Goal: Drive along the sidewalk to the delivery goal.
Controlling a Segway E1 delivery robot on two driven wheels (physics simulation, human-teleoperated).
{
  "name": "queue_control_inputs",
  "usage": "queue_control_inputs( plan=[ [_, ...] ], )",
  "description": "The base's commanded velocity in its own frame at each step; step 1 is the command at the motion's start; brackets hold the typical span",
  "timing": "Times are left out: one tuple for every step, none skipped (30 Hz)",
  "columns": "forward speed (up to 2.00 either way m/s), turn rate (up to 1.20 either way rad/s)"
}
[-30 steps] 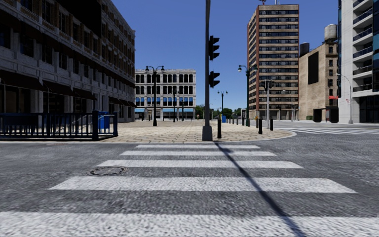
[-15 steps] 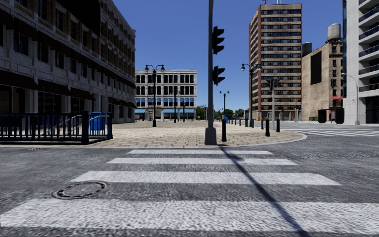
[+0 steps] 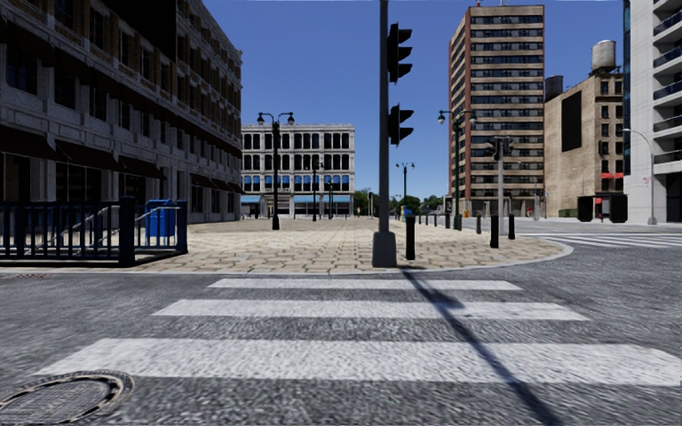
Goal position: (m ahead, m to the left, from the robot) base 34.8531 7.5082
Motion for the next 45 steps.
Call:
queue_control_inputs(
  plan=[
    [1.42,0.0],
    [1.42,0.0],
    [1.42,0.0],
    [1.42,0.0],
    [1.42,0.0],
    [1.42,0.0],
    [1.42,0.0],
    [1.42,0.04],
    [1.42,0.51],
    [1.42,0.62],
    [1.42,0.66],
    [1.42,0.67],
    [1.42,0.59],
    [1.42,0.33],
    [1.42,0.33],
    [1.42,0.09],
    [1.42,0.0],
    [1.42,0.0],
    [1.42,0.0],
    [1.42,0.0],
    [1.42,0.0],
    [1.42,0.0],
    [1.42,0.0],
    [1.42,0.0],
    [1.42,0.0],
    [1.42,0.0],
    [1.42,0.0],
    [1.42,0.0],
    [1.42,0.0],
    [1.42,0.0],
    [1.42,0.0],
    [1.42,0.0],
    [1.42,0.0],
    [1.42,0.0],
    [1.42,0.0],
    [1.42,0.07],
    [1.42,0.23],
    [1.42,0.31],
    [1.42,0.38],
    [1.42,0.38],
    [1.42,0.41],
    [1.42,0.42],
    [1.42,0.41],
    [1.42,0.15],
    [1.42,0.01]
  ],
)
